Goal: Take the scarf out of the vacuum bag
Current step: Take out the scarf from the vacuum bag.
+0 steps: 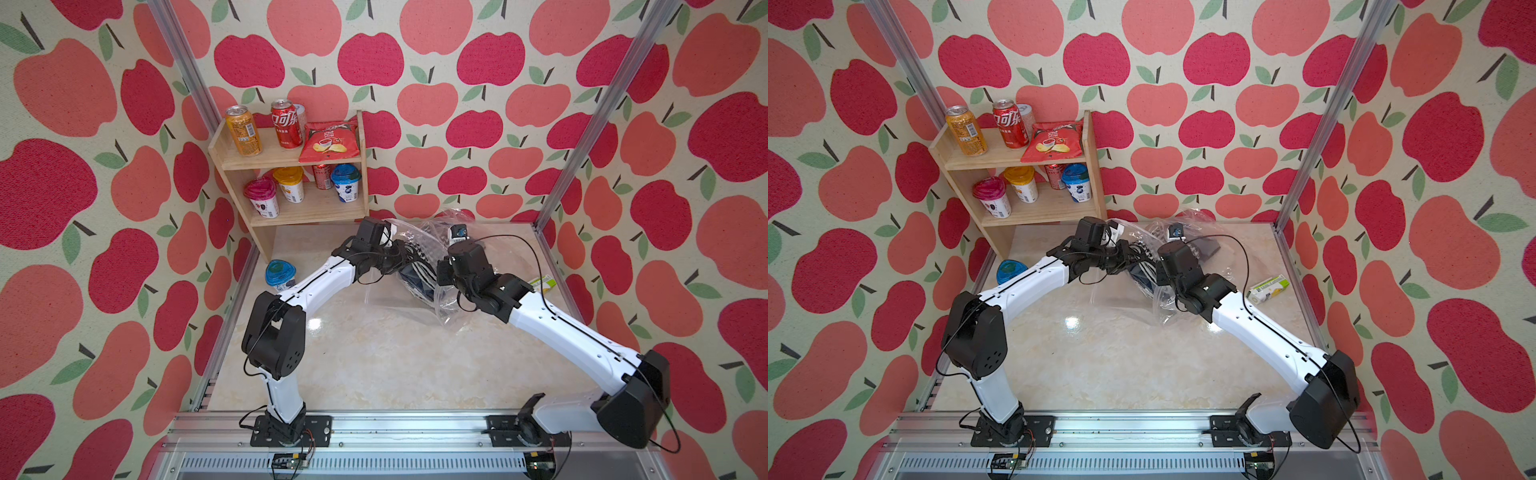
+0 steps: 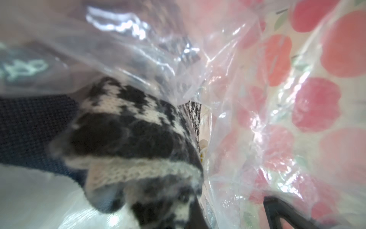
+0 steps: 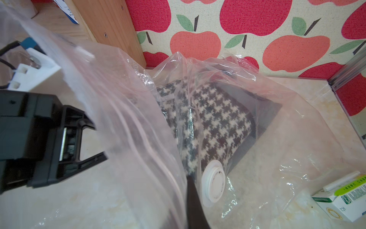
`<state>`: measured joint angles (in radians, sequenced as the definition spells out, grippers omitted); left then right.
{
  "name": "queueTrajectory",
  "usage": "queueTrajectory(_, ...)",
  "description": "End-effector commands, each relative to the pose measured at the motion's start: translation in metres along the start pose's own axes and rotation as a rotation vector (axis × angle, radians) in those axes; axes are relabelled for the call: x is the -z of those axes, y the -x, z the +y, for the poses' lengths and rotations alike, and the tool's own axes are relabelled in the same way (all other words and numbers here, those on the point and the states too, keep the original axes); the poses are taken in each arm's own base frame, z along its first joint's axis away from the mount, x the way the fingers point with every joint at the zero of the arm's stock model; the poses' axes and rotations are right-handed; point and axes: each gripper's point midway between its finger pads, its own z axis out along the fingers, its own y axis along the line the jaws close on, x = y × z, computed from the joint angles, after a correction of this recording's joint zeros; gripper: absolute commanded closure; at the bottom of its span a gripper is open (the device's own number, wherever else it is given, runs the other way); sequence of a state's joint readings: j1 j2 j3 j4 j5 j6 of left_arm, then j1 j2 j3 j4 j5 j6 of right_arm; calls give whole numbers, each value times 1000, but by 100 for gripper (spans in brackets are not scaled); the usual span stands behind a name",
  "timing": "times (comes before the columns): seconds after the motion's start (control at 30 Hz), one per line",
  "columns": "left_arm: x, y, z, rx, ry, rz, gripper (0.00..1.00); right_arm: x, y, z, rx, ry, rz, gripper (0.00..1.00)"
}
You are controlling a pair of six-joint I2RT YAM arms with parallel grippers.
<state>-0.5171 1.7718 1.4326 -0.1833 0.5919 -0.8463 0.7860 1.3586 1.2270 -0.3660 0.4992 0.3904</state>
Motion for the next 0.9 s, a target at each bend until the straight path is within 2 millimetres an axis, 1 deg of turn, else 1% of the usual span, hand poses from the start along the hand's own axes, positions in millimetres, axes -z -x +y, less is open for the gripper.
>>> queueTrajectory(0.0,33,13,-39,-128,-91,-111,100,11,24,-7,-38,-9,-63,100)
queueTrajectory(0.1,38,5,-36,-144,-83,-111,100,10,24,-7,-45,-3,-58,100)
queueTrajectory(0.23,40,-6,-28,-158,-56,-109,100,8,24,-5,-48,5,-52,100)
queueTrajectory(0.33,39,-14,-18,-151,-28,-107,100,7,27,0,-46,30,-49,100)
queueTrajectory(0.4,37,-20,-9,-137,-19,-98,100,7,30,5,-35,55,-51,100)
queueTrajectory(0.5,34,-28,1,-129,-12,-95,100,3,32,18,-17,110,-35,100)
queueTrajectory(0.63,32,-35,8,-132,-13,-95,100,-2,35,35,1,177,-13,100)
queueTrajectory(0.73,32,-40,9,-153,-20,-94,100,-8,37,43,15,203,7,100)
queueTrajectory(0.87,36,-47,6,-197,-28,-99,100,-19,34,50,26,203,56,100)
